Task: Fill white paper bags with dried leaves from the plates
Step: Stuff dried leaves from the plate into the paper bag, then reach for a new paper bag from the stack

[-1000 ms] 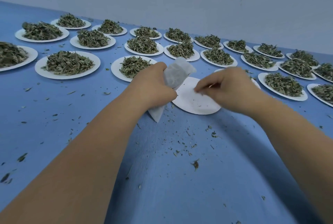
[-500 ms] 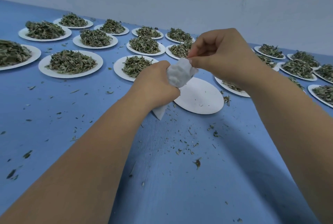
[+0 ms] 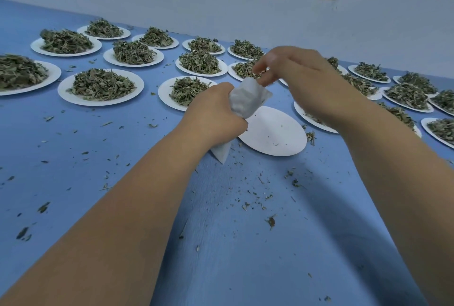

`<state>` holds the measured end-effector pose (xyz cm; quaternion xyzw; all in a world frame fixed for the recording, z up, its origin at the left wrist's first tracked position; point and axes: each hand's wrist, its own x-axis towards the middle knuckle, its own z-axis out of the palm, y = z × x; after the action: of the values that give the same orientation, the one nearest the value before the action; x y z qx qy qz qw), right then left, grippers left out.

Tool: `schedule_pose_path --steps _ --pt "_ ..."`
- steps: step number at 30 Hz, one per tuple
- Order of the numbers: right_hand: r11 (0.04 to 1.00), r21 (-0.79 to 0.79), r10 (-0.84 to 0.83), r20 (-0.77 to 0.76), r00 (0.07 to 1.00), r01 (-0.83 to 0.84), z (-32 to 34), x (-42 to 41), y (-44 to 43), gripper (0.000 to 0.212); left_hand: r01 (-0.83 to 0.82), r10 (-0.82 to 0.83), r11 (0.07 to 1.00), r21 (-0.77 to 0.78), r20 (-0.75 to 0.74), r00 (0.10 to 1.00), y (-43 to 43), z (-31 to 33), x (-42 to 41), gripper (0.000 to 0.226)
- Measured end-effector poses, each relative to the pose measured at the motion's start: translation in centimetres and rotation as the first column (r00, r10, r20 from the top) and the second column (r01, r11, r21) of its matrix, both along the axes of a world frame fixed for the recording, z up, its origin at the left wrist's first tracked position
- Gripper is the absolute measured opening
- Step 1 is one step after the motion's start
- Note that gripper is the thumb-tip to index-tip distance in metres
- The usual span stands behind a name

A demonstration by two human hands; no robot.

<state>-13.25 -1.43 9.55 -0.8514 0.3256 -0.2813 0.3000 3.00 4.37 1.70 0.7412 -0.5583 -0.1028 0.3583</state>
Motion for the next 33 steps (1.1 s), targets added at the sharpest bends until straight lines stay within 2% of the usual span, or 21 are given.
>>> schedule_pose_path --steps 2,6,7,8,10,11,13,15,16,18,19,21,24,28,30,32,33 --pt "0.997 0.052 -0.072 0.142 0.987 0.065 0.0 0.2 -0.5 0.032 -0.032 0.031 0.999 -0.031 -0.042 0.999 -0.1 0.0 0.2 0.029" --pt "0.999 -0.020 -0.024 0.081 0.996 0.026 -1.0 2.0 0.1 0.028 -0.140 0.116 0.981 -0.134 -0.173 0.978 0.3 0.4 0.8 0.030" --pt "0.998 -0.057 -0.026 0.165 0.986 0.036 -1.3 2.6 0.6 0.023 -0.162 0.131 0.976 -0.147 -0.199 0.971 0.7 0.5 1.0 0.030" --pt "0.993 -0.094 -0.036 0.320 0.947 0.070 -1.5 3.1 1.1 0.016 -0.182 0.146 0.971 -0.153 -0.218 0.965 1.2 0.6 1.1 0.030" --pt "0.970 -0.167 -0.036 0.617 0.786 0.176 -1.5 4.0 2.1 0.003 -0.224 0.183 0.961 -0.160 -0.239 0.954 2.5 0.7 1.2 0.027" --pt "0.964 -0.180 -0.026 0.676 0.736 0.198 -1.6 4.7 2.6 0.004 -0.245 0.195 0.953 -0.178 -0.257 0.947 3.4 1.0 1.4 0.027" --pt "0.992 -0.105 0.015 0.638 0.770 0.067 -1.9 6.9 4.1 0.005 -0.301 0.219 0.924 -0.235 -0.318 0.923 5.7 1.8 2.3 0.028" --pt "0.983 0.101 0.081 0.513 0.854 -0.153 -2.6 9.6 6.3 0.005 -0.392 0.260 0.880 -0.268 -0.418 0.870 8.3 3.0 4.1 0.036" --pt "0.942 0.216 0.129 0.471 0.873 -0.256 -3.1 11.0 7.4 0.007 -0.441 0.268 0.856 -0.271 -0.497 0.825 9.6 3.6 5.2 0.043" --pt "0.778 0.431 0.233 0.479 0.846 -0.458 -4.1 13.7 9.6 0.010 -0.513 0.241 0.814 -0.270 -0.647 0.723 12.3 4.5 7.5 0.053" --pt "0.699 0.490 0.274 0.490 0.828 -0.521 -4.5 14.9 10.9 0.012 -0.536 0.229 0.799 -0.274 -0.685 0.692 13.8 4.7 8.4 0.054" --pt "0.597 0.550 0.336 0.490 0.805 -0.584 -4.7 17.3 13.3 0.018 -0.561 0.213 0.777 -0.286 -0.719 0.661 16.8 5.0 10.0 0.051" --pt "0.498 0.571 0.427 0.493 0.758 -0.652 -4.7 20.0 16.6 0.030 -0.596 0.206 0.751 -0.286 -0.755 0.622 20.7 4.9 12.2 0.051" --pt "0.537 0.516 0.507 0.436 0.744 -0.668 -5.1 23.7 19.6 0.032 -0.588 0.167 0.744 -0.317 -0.764 0.623 24.5 4.1 15.8 0.053" --pt "0.546 0.523 0.480 0.446 0.755 -0.655 -5.0 26.1 20.3 0.035 -0.599 0.148 0.735 -0.319 -0.786 0.600 25.8 3.6 17.9 0.067" --pt "0.626 0.483 0.433 0.438 0.788 -0.612 -4.8 29.3 20.4 0.037 -0.662 0.220 0.700 -0.269 -0.800 0.558 27.2 2.9 20.2 0.077" --pt "0.683 0.438 0.414 0.427 0.804 -0.584 -4.6 31.2 20.4 0.037 -0.703 0.296 0.672 -0.233 -0.786 0.543 27.7 2.4 21.1 0.068"
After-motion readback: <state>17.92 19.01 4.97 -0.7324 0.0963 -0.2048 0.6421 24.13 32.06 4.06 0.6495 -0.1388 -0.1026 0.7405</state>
